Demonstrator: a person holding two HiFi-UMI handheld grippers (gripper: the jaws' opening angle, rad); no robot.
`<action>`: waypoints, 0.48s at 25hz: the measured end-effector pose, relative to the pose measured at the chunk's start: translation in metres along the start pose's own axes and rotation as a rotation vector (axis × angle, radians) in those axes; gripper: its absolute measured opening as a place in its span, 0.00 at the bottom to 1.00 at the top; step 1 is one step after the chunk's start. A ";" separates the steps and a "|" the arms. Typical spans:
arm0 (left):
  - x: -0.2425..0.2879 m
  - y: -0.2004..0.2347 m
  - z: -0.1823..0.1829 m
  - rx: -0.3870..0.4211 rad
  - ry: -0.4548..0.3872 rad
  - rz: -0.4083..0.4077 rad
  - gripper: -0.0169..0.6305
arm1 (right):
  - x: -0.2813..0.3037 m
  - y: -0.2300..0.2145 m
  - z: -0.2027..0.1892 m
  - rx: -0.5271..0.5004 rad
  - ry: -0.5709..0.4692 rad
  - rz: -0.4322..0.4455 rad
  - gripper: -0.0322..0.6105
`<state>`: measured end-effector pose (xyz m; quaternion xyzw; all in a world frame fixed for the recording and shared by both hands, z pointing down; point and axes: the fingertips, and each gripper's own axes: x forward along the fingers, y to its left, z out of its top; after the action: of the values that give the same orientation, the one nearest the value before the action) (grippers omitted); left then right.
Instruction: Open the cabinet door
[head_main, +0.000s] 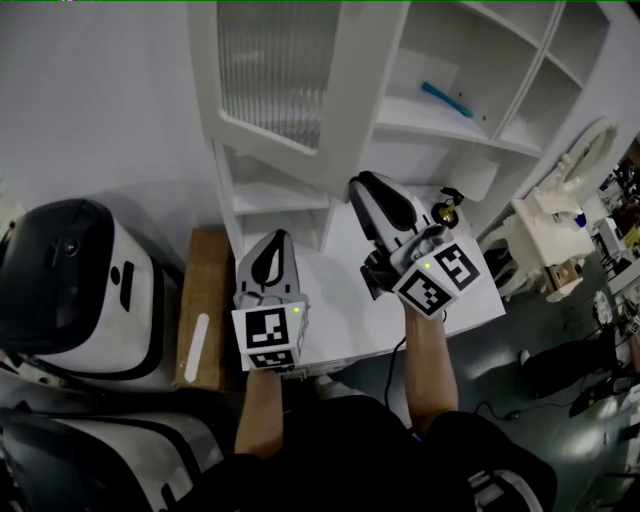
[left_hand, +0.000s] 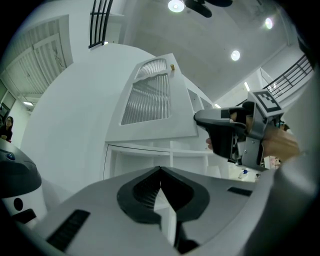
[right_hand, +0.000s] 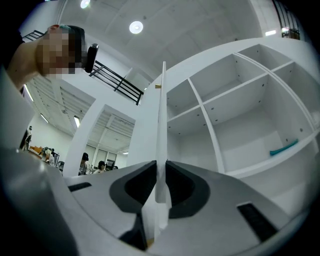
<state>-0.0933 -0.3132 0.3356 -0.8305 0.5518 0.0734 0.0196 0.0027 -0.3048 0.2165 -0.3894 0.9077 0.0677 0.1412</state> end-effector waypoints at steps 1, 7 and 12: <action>-0.002 0.001 0.001 0.000 -0.001 -0.002 0.05 | 0.000 0.003 0.000 -0.004 0.001 -0.004 0.16; -0.021 0.008 0.004 0.006 -0.002 -0.012 0.05 | -0.002 0.028 0.002 -0.012 -0.011 -0.005 0.16; -0.042 0.020 0.006 0.019 0.002 -0.011 0.05 | -0.002 0.046 0.002 -0.042 -0.024 -0.043 0.16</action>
<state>-0.1281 -0.2814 0.3365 -0.8333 0.5481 0.0670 0.0273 -0.0292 -0.2710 0.2157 -0.4107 0.8958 0.0882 0.1452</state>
